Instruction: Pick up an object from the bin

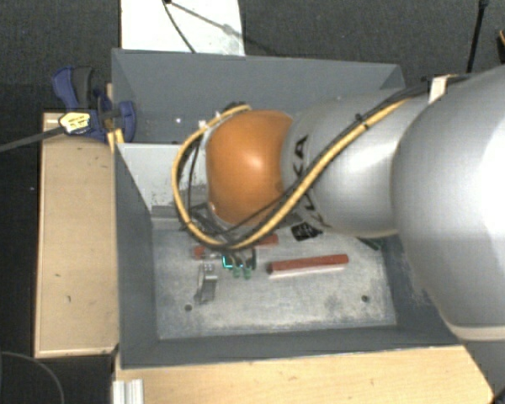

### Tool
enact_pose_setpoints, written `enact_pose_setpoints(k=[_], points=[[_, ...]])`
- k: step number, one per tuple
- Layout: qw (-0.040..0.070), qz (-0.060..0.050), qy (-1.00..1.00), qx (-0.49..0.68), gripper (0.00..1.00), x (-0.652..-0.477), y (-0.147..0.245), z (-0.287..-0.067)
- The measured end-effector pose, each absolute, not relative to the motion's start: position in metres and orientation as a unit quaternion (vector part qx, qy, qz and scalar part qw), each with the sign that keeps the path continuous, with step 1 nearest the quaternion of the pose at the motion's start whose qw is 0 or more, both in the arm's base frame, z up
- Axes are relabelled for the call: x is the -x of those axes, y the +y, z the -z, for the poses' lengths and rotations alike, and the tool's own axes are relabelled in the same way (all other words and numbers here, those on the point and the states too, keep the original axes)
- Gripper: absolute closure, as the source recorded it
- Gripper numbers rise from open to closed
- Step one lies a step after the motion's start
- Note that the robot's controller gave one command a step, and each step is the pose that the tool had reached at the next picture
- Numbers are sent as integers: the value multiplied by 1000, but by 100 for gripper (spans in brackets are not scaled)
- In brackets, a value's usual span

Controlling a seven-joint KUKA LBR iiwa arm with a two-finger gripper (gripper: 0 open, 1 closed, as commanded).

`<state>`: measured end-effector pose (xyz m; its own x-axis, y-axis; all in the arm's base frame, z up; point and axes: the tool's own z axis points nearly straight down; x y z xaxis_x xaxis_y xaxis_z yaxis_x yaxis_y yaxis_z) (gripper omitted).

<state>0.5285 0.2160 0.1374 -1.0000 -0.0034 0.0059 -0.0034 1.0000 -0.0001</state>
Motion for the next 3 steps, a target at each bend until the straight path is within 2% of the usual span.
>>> enact_pose_setpoints(k=[1, 2, 3], points=[[1, -1, -995, -98, 0, -557, 159, -68], [0, 1, -995, -96, 100, -557, 162, -71], [-6, 1, -993, -121, 100, -555, 166, -220]])
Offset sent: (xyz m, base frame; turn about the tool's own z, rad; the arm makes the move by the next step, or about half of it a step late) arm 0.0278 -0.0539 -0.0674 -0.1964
